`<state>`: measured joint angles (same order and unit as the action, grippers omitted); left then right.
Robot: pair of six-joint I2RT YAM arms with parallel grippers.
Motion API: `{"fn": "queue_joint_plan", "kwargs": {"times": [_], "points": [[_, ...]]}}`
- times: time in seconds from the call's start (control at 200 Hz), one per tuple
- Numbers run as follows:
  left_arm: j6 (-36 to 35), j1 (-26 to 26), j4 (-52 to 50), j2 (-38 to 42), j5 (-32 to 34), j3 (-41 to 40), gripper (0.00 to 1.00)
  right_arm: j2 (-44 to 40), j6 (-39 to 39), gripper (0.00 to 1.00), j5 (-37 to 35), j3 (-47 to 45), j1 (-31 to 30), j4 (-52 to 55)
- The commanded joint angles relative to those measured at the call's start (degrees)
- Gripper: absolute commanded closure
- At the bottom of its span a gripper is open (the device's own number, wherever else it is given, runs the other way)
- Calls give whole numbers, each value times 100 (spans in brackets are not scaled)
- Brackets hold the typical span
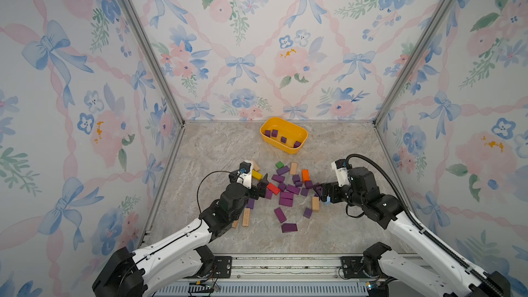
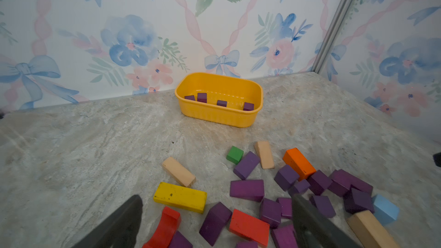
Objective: Pick purple bricks into the storage bin
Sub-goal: Pick up the building block from the center of the board.
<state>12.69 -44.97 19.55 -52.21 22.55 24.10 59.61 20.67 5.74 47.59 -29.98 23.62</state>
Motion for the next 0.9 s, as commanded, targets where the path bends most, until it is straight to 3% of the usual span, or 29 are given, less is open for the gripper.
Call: {"fn": "queue_joint_plan", "kwargs": {"times": [0.0, 0.225, 0.365, 0.555, 0.895], "points": [[171, -157, -1, 206, -580, -243, 2, -44, 292, 7, -603, -90, -451, 477], [39, -742, 54, 354, -845, -646, 2, -183, 1325, 16, -1145, -612, -1317, 163], [-139, -1128, 220, 522, -497, -919, 2, -57, 1829, 17, -1534, -757, -1779, 95], [-304, -1152, 728, 646, -397, -1406, 2, 394, 2350, 24, -1642, -717, -2057, 25], [-355, -1153, 1239, 1192, -26, -1994, 2, 929, 3342, 25, -2094, -659, -2619, -436]]}}
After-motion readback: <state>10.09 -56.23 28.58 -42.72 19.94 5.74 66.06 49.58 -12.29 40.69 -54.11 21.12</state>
